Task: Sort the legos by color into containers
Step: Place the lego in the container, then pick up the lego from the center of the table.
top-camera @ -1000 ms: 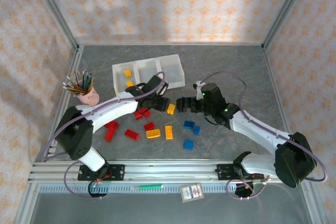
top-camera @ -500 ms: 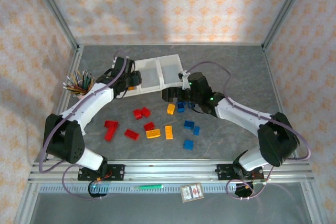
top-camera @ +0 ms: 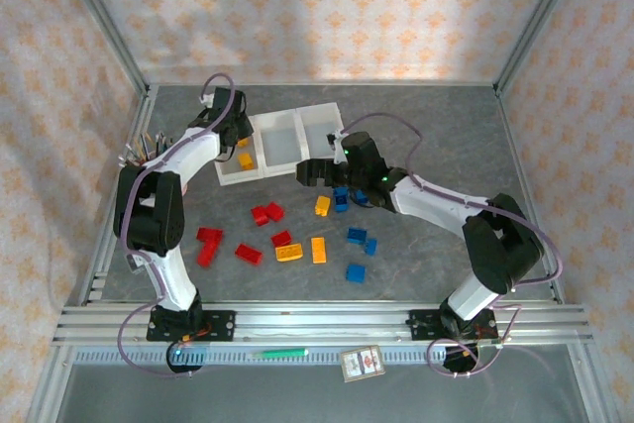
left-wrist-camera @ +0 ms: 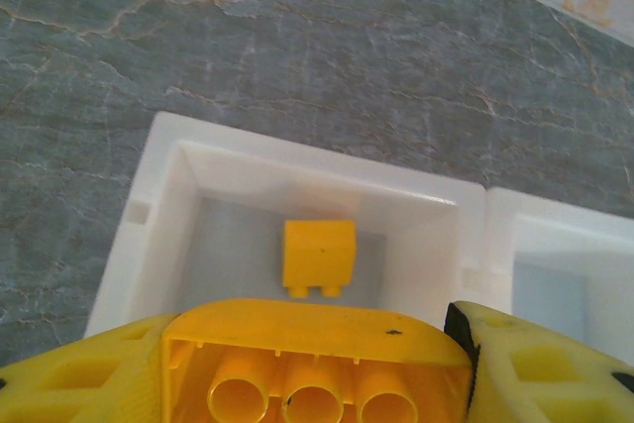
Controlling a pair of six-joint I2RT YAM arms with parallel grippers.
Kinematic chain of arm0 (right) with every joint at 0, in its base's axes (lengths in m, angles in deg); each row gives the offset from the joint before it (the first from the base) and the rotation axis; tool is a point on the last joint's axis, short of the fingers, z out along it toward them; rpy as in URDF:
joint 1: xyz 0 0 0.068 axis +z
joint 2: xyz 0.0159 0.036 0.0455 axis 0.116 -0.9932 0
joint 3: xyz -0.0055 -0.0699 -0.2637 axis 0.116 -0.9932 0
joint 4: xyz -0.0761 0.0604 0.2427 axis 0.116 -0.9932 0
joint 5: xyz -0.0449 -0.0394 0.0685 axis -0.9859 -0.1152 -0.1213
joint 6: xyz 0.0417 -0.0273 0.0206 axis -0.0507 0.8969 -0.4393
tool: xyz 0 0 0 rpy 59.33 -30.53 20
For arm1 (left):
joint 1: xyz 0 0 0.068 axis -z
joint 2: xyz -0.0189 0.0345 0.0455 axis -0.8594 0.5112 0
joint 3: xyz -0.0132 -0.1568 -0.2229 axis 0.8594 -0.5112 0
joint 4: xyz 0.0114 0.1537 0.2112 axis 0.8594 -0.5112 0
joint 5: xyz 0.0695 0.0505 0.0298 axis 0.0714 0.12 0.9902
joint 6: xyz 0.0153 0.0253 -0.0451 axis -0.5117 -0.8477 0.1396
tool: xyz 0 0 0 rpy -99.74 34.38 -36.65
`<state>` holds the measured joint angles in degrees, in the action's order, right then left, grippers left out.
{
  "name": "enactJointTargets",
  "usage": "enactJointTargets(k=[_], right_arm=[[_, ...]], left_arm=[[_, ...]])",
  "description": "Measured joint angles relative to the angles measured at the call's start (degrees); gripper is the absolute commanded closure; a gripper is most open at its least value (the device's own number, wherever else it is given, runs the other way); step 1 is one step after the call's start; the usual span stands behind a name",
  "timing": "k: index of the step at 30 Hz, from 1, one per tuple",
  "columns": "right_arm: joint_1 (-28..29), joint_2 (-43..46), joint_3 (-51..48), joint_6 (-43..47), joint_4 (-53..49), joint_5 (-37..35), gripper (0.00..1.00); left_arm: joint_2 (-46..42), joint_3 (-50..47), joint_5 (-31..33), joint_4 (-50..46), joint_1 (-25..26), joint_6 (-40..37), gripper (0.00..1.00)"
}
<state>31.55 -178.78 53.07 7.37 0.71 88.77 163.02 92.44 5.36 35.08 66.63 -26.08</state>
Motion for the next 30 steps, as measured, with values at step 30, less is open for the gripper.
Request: enactJointTargets(k=[30], right_arm=[[-4.44, 3.80, -1.92, -0.09, -3.08, -0.59, 0.00]], left_arm=[[-10.60, -3.28, -2.03, -1.49, 3.15, -1.55, 0.18]])
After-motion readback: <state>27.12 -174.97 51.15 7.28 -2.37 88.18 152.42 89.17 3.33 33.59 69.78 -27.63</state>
